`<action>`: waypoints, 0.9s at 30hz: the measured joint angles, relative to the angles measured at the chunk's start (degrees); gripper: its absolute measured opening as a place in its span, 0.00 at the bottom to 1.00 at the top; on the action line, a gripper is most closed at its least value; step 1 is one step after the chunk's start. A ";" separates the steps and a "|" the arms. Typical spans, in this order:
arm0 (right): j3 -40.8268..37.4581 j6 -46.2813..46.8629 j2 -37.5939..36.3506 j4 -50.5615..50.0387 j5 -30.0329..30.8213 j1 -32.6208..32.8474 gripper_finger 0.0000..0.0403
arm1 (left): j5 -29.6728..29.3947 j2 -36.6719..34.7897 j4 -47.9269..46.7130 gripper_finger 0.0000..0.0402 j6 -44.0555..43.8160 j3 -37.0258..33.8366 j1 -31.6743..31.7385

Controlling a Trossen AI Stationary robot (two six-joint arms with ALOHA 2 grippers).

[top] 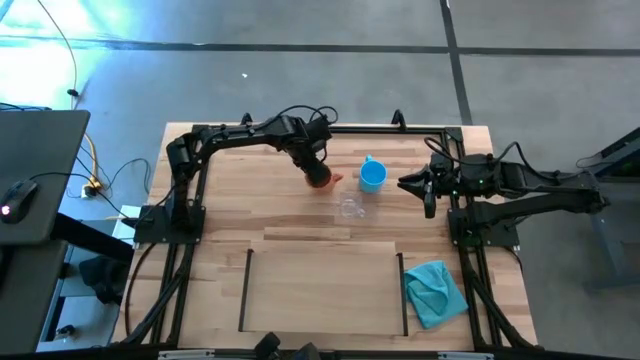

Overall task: Stack small to large cups/mugs on shelf
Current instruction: Put the orange mug on the shelf

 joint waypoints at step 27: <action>0.00 1.55 0.01 -0.35 -1.09 0.00 0.17 | -6.22 -0.09 -19.47 0.00 32.23 4.35 0.54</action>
